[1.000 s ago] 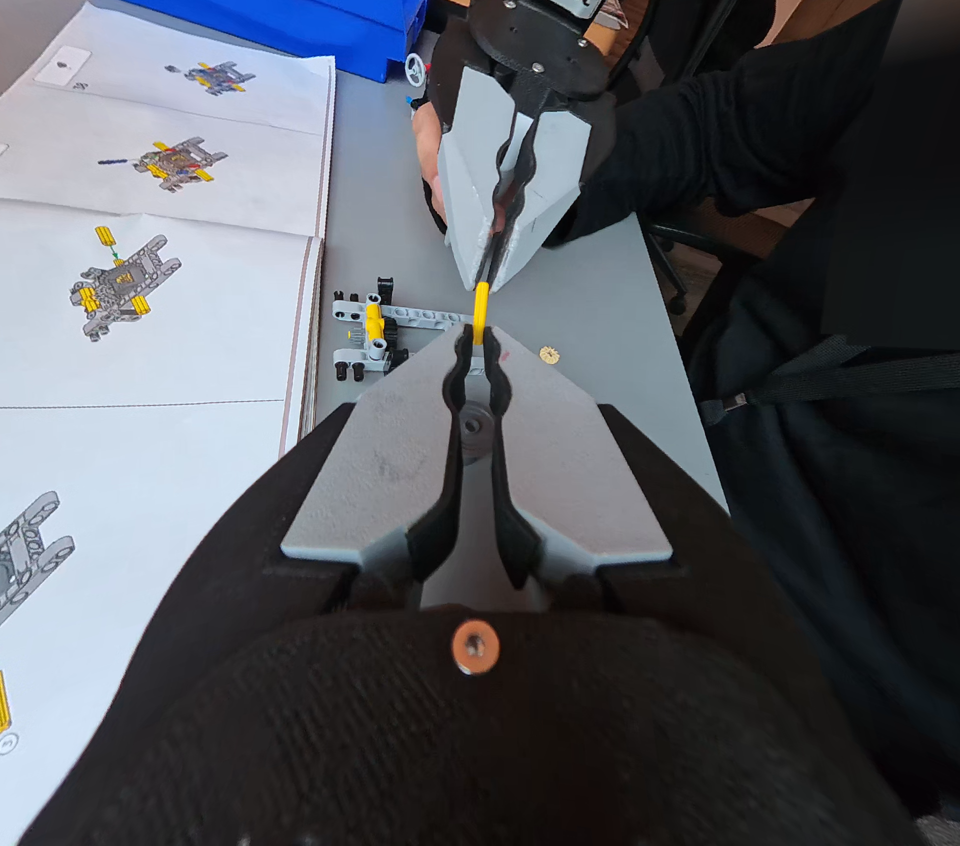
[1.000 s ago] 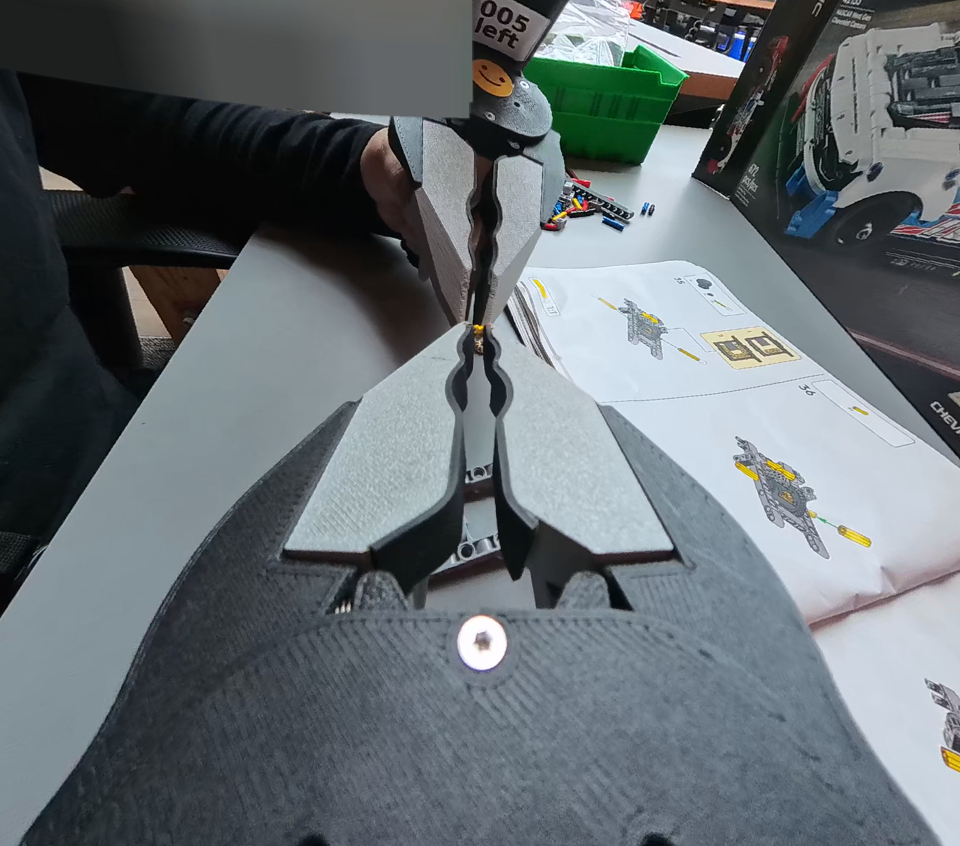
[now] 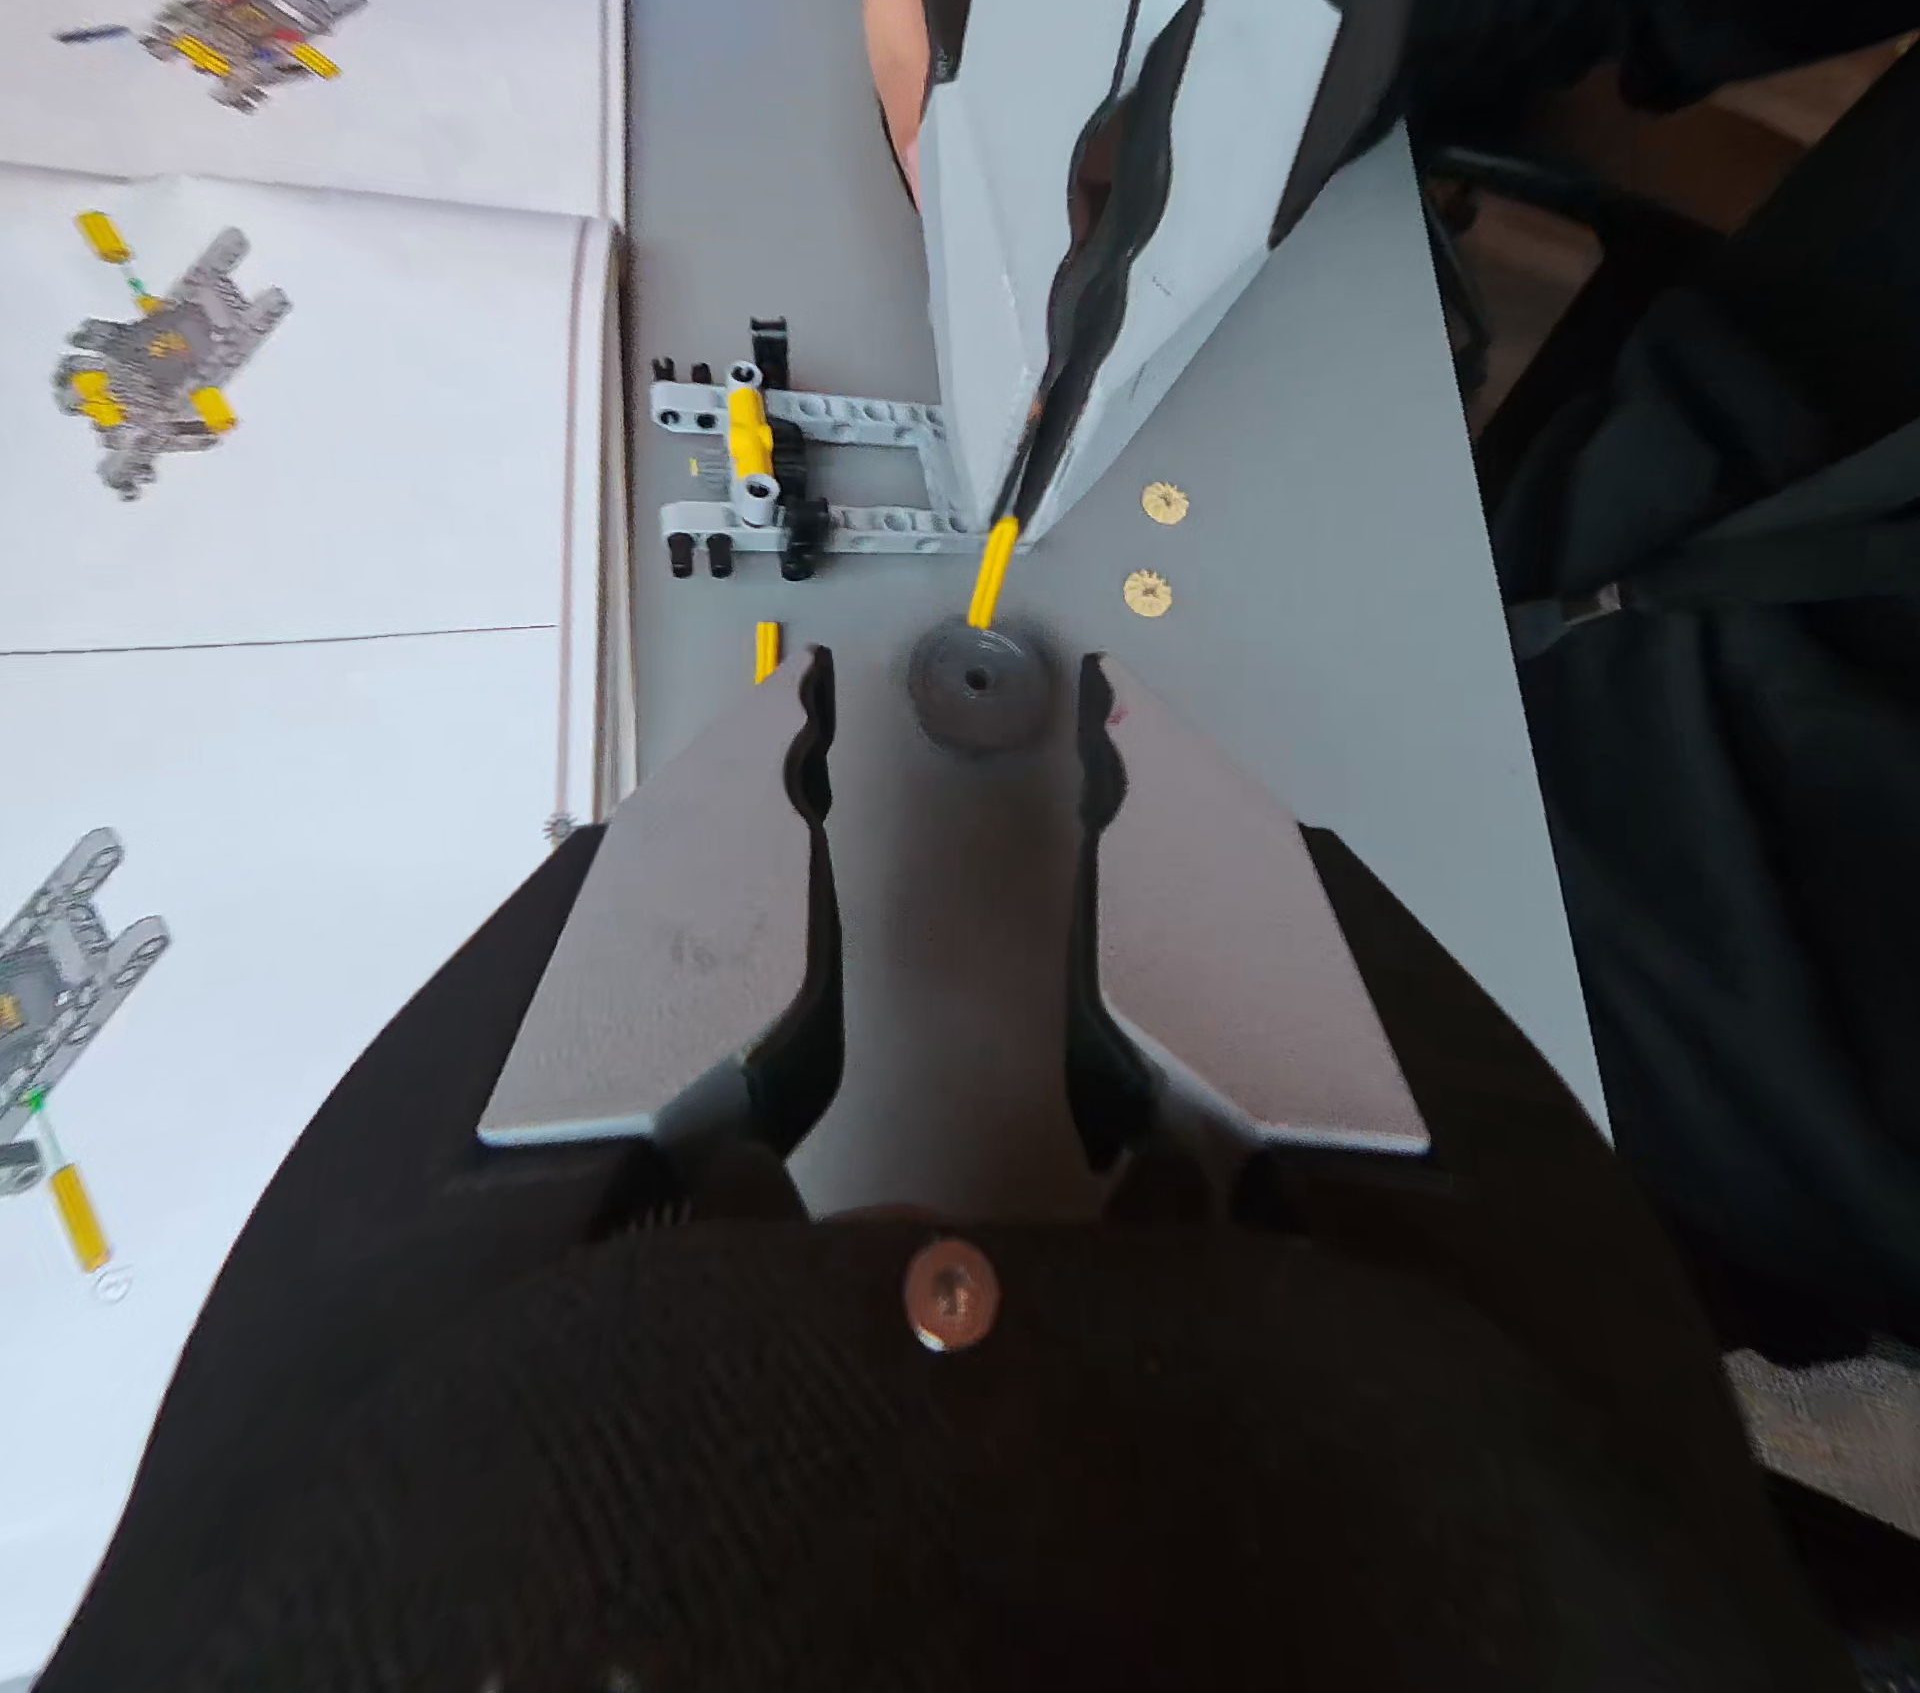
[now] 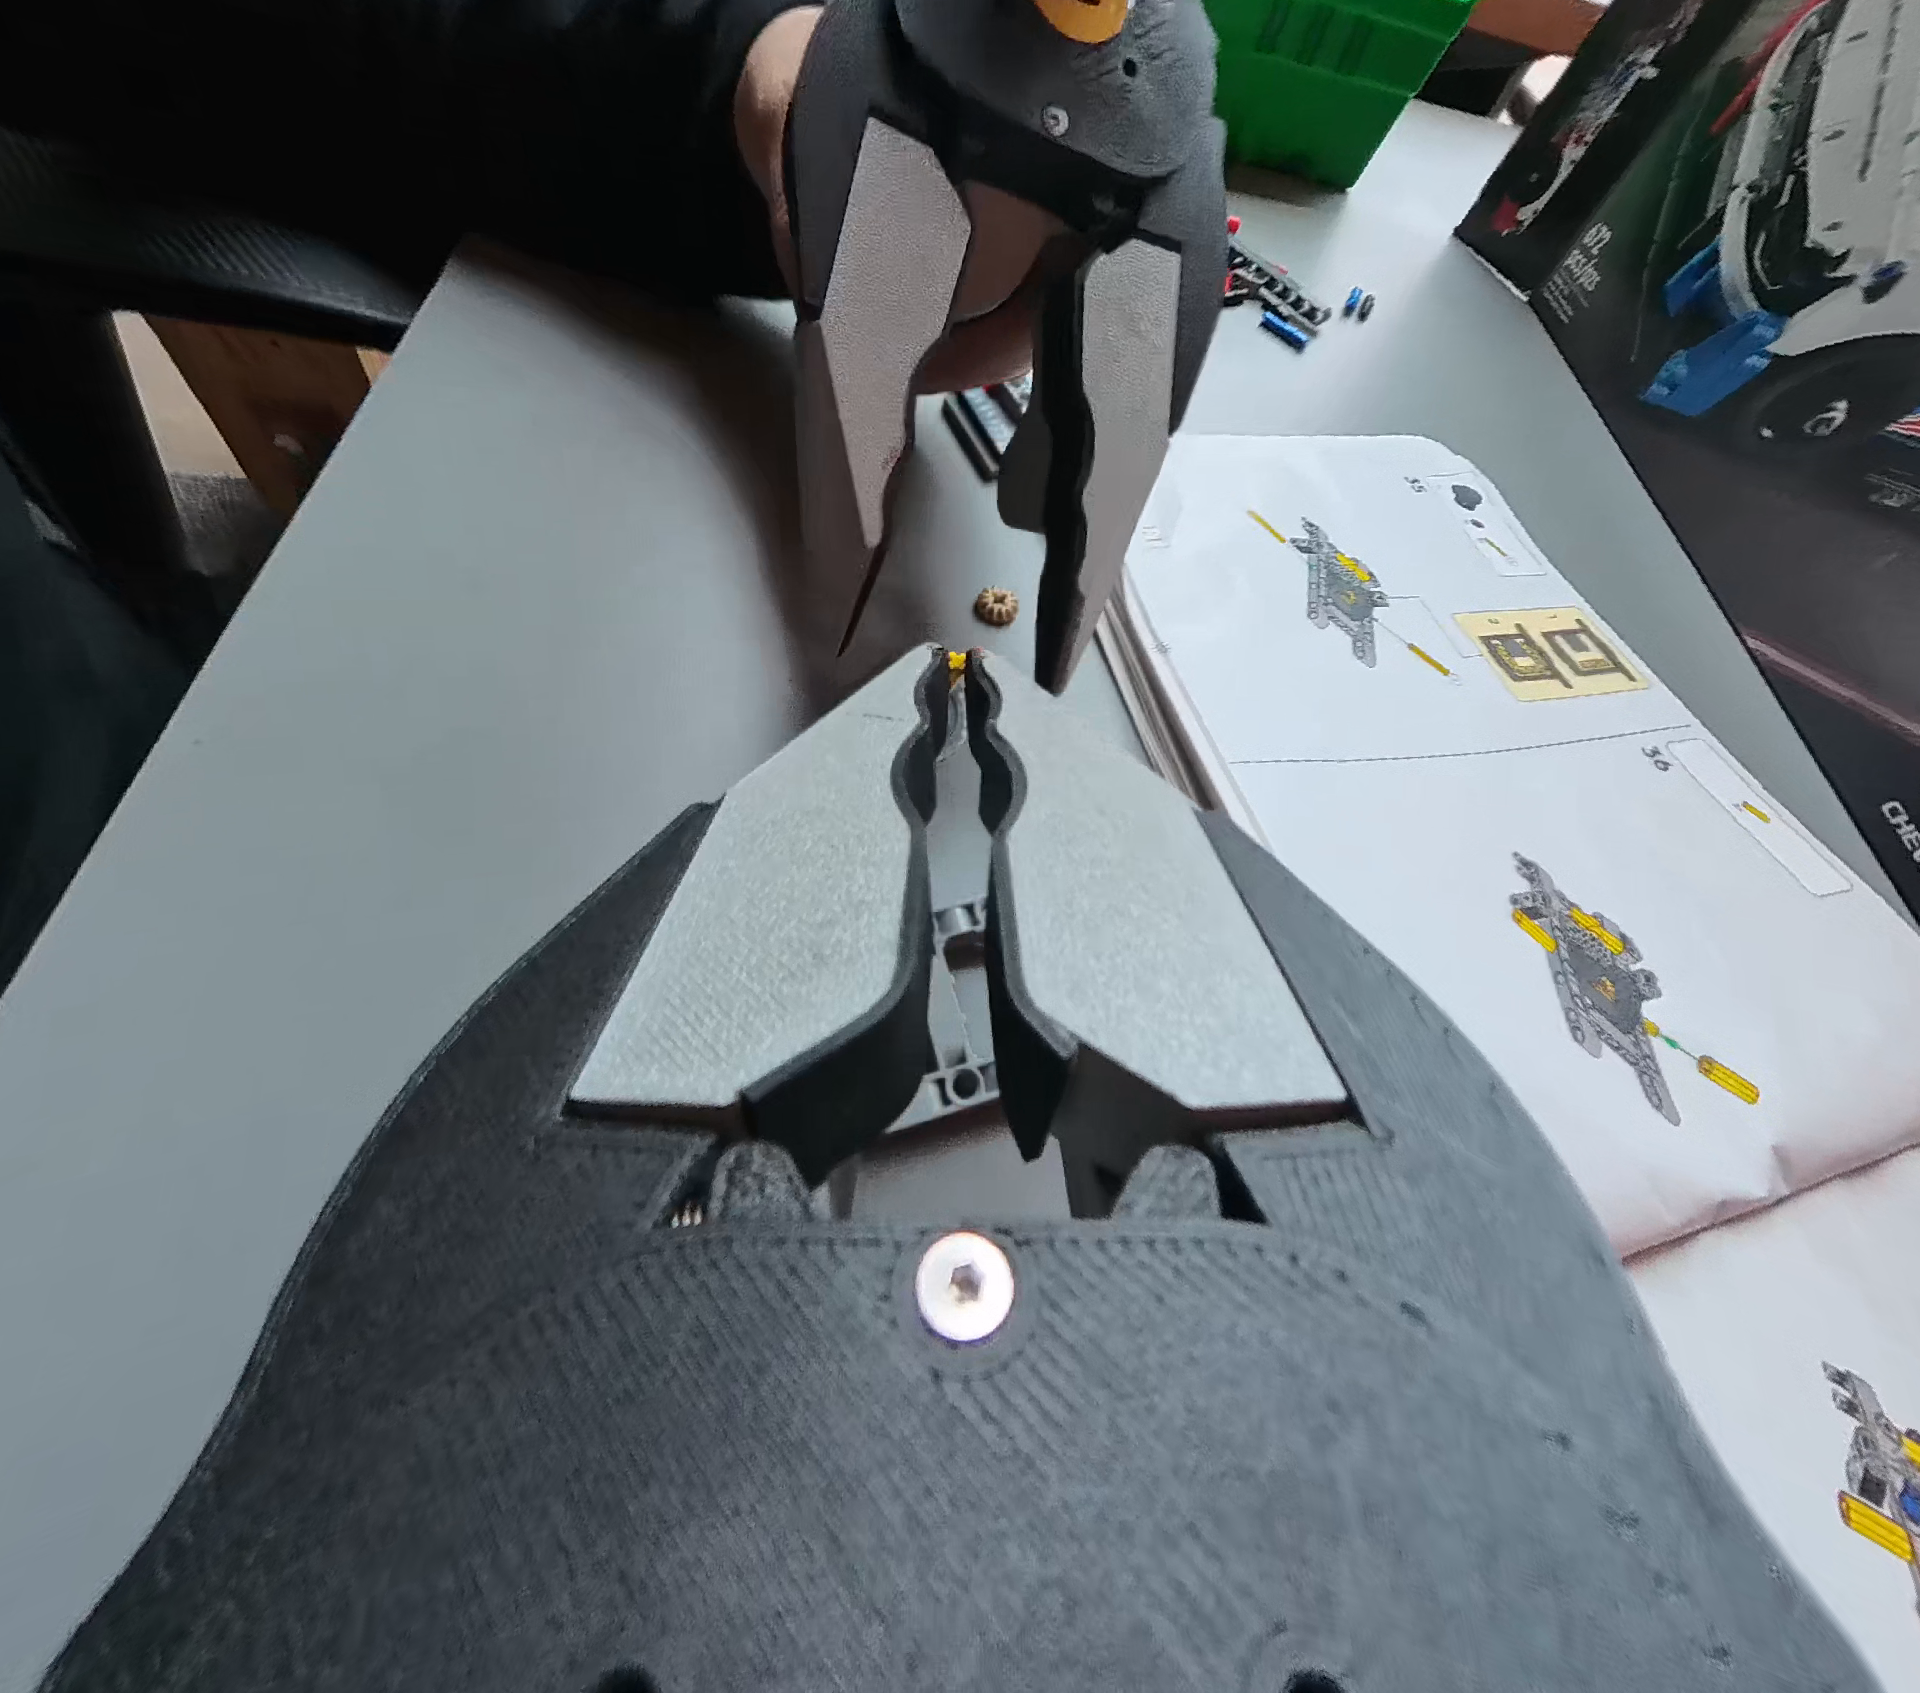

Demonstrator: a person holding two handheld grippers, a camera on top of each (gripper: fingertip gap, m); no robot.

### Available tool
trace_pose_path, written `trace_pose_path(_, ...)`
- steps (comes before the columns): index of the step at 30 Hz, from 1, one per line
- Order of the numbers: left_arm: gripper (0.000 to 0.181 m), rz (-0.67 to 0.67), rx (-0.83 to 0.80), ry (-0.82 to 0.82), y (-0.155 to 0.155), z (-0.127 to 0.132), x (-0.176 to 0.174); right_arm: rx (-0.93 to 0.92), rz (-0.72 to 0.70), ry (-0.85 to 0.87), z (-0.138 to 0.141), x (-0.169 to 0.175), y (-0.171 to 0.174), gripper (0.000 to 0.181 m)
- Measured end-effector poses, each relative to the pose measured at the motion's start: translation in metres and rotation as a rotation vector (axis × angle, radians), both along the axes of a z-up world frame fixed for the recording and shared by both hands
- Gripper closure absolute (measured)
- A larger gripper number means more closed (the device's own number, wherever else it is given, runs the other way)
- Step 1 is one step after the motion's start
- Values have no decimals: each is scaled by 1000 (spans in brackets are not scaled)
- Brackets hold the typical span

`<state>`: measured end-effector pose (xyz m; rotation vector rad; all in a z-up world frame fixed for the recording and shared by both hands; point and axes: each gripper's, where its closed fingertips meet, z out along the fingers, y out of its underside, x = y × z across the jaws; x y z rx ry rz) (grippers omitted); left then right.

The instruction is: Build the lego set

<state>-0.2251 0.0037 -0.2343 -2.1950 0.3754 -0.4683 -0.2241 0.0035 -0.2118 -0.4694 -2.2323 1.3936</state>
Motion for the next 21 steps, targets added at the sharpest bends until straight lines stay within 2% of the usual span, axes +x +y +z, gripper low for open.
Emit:
trace_pose_path(4,139,-35,-50,39,0,-14,9,54,10,15,-6,2,-5,181)
trace_pose_path(8,151,-46,-75,92,0,-23,10,71,10,17,-8,2,-6,181)
trace_pose_path(21,154,-43,-65,114,5,-24,14,182,-2,51,-20,1,-11,181)
